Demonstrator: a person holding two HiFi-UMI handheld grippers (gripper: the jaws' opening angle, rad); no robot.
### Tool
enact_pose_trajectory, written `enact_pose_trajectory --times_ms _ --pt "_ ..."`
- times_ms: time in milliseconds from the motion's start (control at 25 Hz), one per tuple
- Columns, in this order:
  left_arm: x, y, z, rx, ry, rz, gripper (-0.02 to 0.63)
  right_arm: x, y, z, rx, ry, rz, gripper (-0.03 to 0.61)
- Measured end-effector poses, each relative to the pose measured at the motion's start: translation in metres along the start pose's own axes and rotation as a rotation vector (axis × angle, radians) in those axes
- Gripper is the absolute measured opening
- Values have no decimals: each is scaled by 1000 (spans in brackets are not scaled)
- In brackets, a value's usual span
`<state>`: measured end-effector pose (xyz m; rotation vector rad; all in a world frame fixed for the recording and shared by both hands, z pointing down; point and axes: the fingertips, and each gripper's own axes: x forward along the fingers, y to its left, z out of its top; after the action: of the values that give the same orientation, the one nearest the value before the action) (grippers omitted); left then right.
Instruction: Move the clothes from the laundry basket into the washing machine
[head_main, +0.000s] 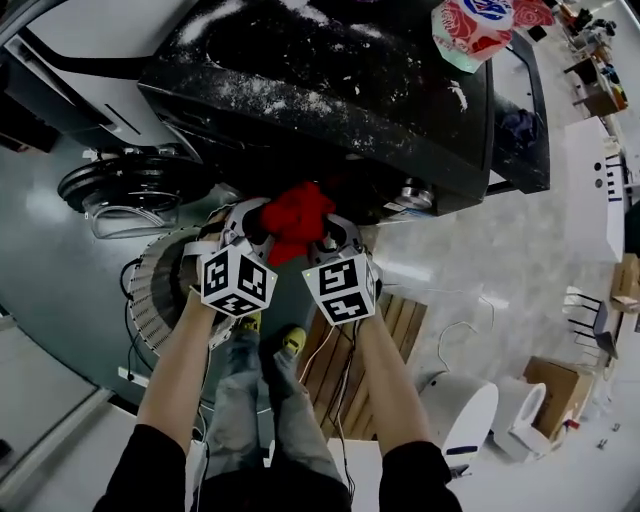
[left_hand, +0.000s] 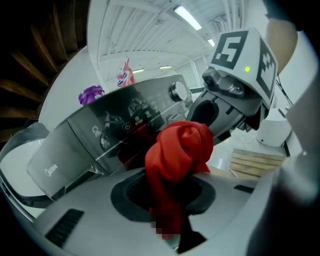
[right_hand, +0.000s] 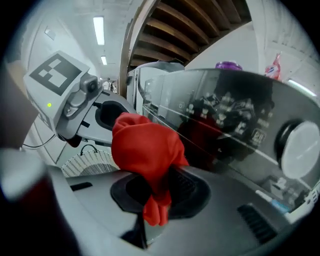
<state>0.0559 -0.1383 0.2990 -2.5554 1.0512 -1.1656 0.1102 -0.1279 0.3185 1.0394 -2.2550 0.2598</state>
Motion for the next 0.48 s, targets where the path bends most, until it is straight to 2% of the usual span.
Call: enact_pose_trajectory --times_ms 480 --pt "108 6 -75 11 -57 109 104 113 -24 -64 5 -29 -76 62"
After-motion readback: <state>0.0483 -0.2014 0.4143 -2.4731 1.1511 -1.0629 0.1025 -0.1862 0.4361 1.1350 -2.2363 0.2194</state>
